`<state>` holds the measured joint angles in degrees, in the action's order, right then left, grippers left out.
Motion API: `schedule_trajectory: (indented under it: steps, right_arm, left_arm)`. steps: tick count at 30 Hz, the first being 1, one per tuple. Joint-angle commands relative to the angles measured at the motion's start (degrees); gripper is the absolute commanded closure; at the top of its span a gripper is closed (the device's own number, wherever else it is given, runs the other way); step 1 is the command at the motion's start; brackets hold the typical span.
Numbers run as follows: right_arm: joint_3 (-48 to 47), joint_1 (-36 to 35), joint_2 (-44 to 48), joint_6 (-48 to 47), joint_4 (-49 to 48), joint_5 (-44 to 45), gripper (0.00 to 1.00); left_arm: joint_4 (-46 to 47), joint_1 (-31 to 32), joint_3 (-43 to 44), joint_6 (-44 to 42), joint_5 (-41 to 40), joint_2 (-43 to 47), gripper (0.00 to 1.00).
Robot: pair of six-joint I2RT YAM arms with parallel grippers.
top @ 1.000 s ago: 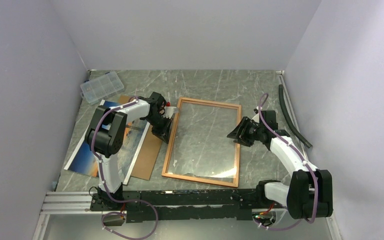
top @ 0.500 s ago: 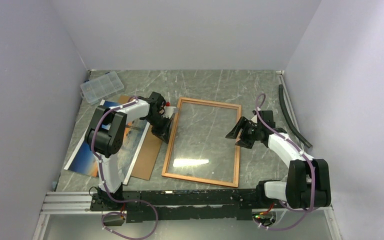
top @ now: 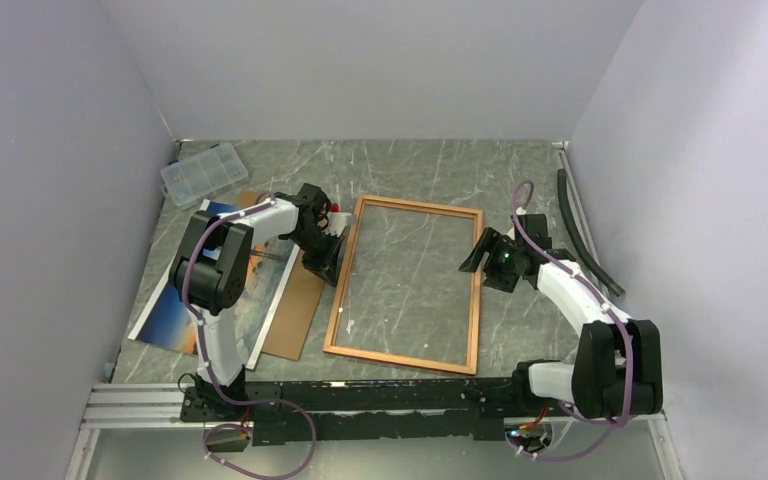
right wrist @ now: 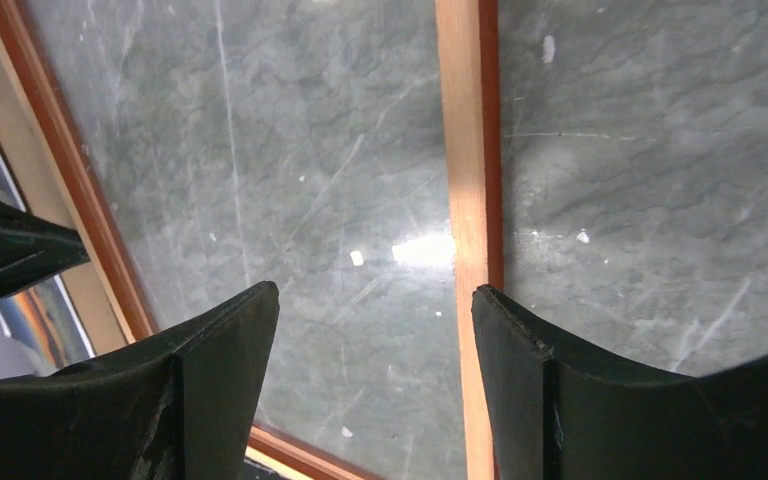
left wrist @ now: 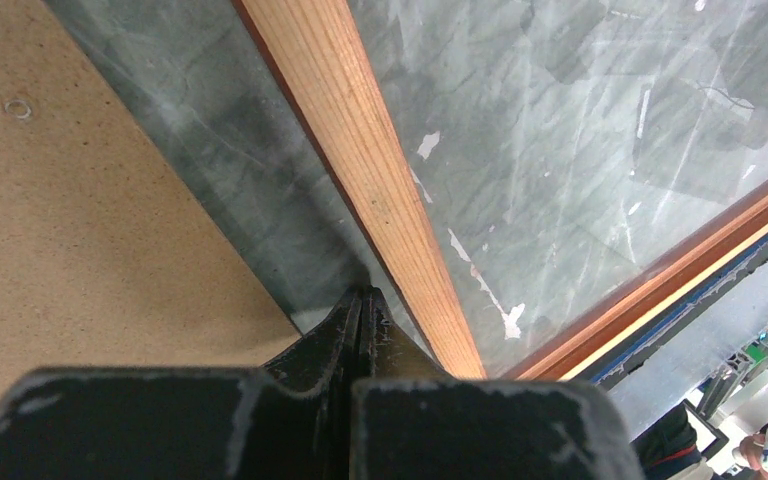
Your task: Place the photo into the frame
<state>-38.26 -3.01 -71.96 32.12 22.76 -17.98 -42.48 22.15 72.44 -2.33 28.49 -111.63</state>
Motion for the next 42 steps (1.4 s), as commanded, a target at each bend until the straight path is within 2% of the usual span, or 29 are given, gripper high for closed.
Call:
schedule_trajectory:
  steps: [1, 11, 19, 26, 35, 39, 42]
  right_arm:
    - [-3.3, -0.2, 1.7, -1.6, 2.2, 4.3, 0.25]
    - [-1.1, 0.0, 0.7, -0.9, 1.4, 7.2, 0.22]
    - [-2.5, 0.5, -7.3, 1.1, -5.1, 2.7, 0.21]
    - [-7.0, 1.1, -12.7, 3.4, -7.6, -0.8, 0.22]
    - [-13.8, 2.8, -16.1, 4.0, -5.7, -0.4, 0.23]
    - [-14.2, 2.8, -15.0, 4.2, -3.7, 3.1, 0.22]
    - [-14.3, 2.8, -10.6, 5.1, -2.1, 7.8, 0.22]
  left_arm:
    - [0.4, -0.1, 0.2, -0.8, 0.8, 1.5, 0.97]
    - [0.4, -0.2, -1.4, -2.0, 1.4, 3.0, 0.97]
    - [1.6, 0.3, -1.4, -1.2, 1.1, 1.5, 0.97]
    - [2.6, 1.1, 3.3, 0.3, 1.5, -2.3, 0.97]
    - [2.3, 2.5, 11.3, 1.4, 1.0, -7.0, 0.97]
    - [1.8, 1.9, 12.9, 0.9, -0.5, -6.5, 0.97]
    - [-1.2, 0.1, 14.8, 0.0, -0.4, -4.8, 0.97]
